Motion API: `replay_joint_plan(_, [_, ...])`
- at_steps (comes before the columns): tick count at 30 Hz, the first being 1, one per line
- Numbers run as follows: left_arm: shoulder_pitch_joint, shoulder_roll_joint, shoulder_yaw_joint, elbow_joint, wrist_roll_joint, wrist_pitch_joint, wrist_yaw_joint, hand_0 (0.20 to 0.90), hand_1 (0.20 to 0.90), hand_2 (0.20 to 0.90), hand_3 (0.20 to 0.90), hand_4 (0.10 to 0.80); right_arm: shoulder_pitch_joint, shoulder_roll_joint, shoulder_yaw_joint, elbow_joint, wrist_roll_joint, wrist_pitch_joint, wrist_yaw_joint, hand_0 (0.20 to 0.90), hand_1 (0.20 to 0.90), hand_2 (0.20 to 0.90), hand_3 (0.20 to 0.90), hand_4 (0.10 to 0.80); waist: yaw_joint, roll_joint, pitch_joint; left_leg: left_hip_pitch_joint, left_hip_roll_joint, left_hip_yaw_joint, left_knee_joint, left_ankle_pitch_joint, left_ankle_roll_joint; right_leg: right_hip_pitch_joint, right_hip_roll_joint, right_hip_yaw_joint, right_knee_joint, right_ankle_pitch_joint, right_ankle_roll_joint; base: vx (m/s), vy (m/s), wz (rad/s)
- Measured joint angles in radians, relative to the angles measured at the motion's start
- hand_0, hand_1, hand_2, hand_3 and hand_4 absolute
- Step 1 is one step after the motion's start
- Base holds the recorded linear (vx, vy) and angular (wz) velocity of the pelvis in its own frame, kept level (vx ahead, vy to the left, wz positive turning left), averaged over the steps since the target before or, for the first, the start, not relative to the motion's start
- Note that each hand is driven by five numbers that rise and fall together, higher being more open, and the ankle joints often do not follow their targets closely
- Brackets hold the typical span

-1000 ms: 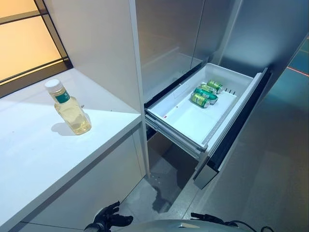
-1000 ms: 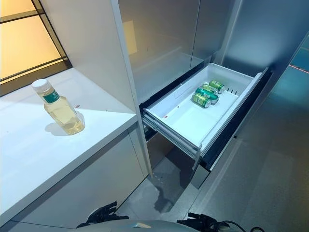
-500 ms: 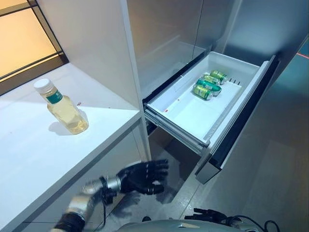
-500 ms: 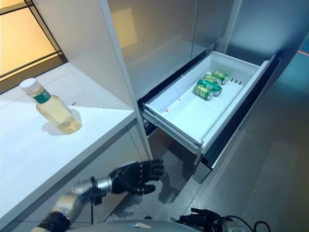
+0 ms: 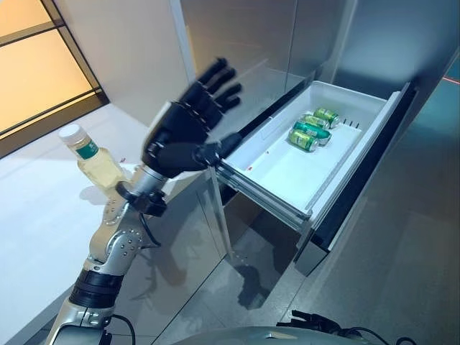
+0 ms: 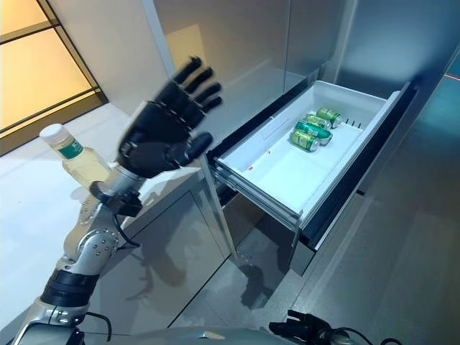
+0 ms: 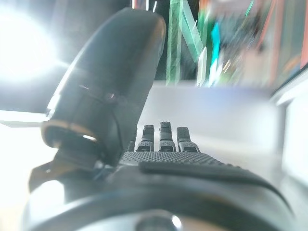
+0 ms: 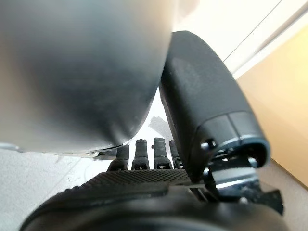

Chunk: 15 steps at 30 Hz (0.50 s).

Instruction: Put drinks into fridge and close the fridge

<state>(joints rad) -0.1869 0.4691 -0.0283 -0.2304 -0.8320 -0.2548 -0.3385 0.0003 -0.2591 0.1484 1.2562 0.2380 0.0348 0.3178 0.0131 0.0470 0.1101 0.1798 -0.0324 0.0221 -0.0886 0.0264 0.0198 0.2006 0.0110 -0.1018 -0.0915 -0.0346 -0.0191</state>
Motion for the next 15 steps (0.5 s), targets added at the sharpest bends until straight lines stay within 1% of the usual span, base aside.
replay_joint_plan(1, [0.007,0.002,0.019,0.0,0.121,-0.073,0.09,0.9,0.9,0.9,0.9,0.8,0.003,0.002,0.006,0.001,0.002,-0.001,-0.005,0.9,0.9,0.9,0.9,0.8,0.01,-0.004,-0.003,0.0,0.0,0.0,0.0,0.0,0.0,0.0,0.0,-0.001,0.0,0.0,0.0,0.024,-0.038,0.01])
replay_joint_plan(3, [0.012,0.008,0.071,0.002,0.359,-0.185,0.275,0.9,0.9,0.9,0.9,0.8,0.006,0.008,0.018,0.02,0.017,-0.006,-0.01,0.9,0.9,0.9,0.9,0.8,0.022,-0.016,-0.011,-0.002,-0.001,-0.005,0.0,0.0,0.0,0.002,-0.001,-0.007,0.0,0.0,0.0,0.023,-0.06,0.05])
replay_joint_plan(4, [0.012,0.018,0.098,0.002,0.434,-0.219,0.339,0.9,0.9,0.9,0.9,0.8,0.006,0.011,0.023,0.026,0.018,-0.009,-0.012,0.9,0.9,0.9,0.9,0.8,0.024,-0.022,-0.015,-0.003,-0.001,-0.007,0.0,0.0,0.0,0.002,-0.001,-0.01,0.0,0.0,0.0,0.014,-0.053,0.07])
replay_joint_plan(5, [0.011,0.02,0.109,0.002,0.459,-0.232,0.362,0.9,0.9,0.9,0.9,0.8,0.006,0.013,0.024,0.031,0.018,-0.01,-0.012,0.9,0.9,0.9,0.9,0.8,0.026,-0.025,-0.017,-0.004,-0.001,-0.009,0.0,0.001,0.0,0.002,-0.001,-0.012,0.0,0.0,0.0,0.01,-0.042,0.09])
replay_joint_plan(6, [0.01,0.022,0.134,0.002,0.53,-0.264,0.432,0.9,0.9,0.9,0.9,0.8,0.008,0.016,0.026,0.037,0.019,-0.013,-0.013,0.9,0.9,0.9,0.9,0.8,0.037,-0.031,-0.028,-0.007,-0.002,-0.014,0.0,0.001,0.0,0.0,-0.002,-0.017,0.0,0.0,0.0,0.004,-0.032,0.11])
replay_joint_plan(8, [0.01,0.028,0.148,0.002,0.601,-0.275,0.511,0.9,0.9,0.9,0.9,0.8,0.011,0.019,0.028,0.039,0.019,-0.011,-0.015,0.9,0.9,0.9,0.9,0.8,0.042,-0.034,-0.037,-0.01,-0.004,-0.022,0.0,0.001,0.0,-0.002,-0.003,-0.02,0.0,0.0,0.0,0.002,-0.023,0.12])
replay_joint_plan(10, [0.01,0.055,0.148,0.003,0.67,-0.265,0.605,0.9,0.9,0.9,0.9,0.8,0.011,0.018,0.044,0.039,0.019,-0.007,-0.018,0.9,0.9,0.9,0.9,0.8,0.049,-0.037,-0.044,-0.011,-0.005,-0.024,0.0,0.003,0.001,-0.002,-0.003,-0.022,-0.002,0.0,0.0,0.003,-0.013,0.05])
replay_joint_plan(11, [0.01,0.071,0.147,0.011,0.697,-0.246,0.654,0.9,0.9,0.9,0.9,0.8,0.011,0.018,0.049,0.038,0.019,-0.002,-0.02,0.9,0.9,0.9,0.9,0.8,0.049,-0.037,-0.047,-0.012,-0.005,-0.024,0.0,0.005,0.0,-0.002,-0.004,-0.023,-0.004,-0.001,0.0,0.0,0.0,0.0])
replay_joint_plan(12, [0.01,0.077,0.147,0.016,0.701,-0.238,0.666,0.9,0.9,0.9,0.9,0.8,0.011,0.018,0.05,0.037,0.019,-0.001,-0.021,0.9,0.9,0.9,0.9,0.8,0.049,-0.036,-0.048,-0.012,-0.005,-0.025,0.0,0.006,0.0,-0.003,-0.004,-0.023,-0.004,-0.001,0.0,0.0,0.0,0.0])
replay_joint_plan(13, [0.01,0.09,0.146,0.036,0.7,-0.208,0.691,0.9,0.9,0.9,0.9,0.8,0.01,0.016,0.058,0.035,0.019,0.006,-0.023,0.9,0.9,0.9,0.9,0.8,0.047,-0.034,-0.051,-0.012,-0.005,-0.026,0.0,0.007,-0.001,-0.002,-0.003,-0.024,-0.005,-0.001,0.0,0.0,0.0,0.0])
replay_joint_plan(15, [0.009,0.093,0.142,0.079,0.697,-0.181,0.71,0.9,0.9,0.9,0.9,0.8,0.009,0.013,0.063,0.034,0.019,0.012,-0.024,0.9,0.9,0.9,0.9,0.8,0.046,-0.029,-0.056,-0.012,-0.004,-0.027,0.0,0.009,-0.001,-0.002,-0.003,-0.025,-0.005,0.0,0.0,0.004,-0.004,0.02])
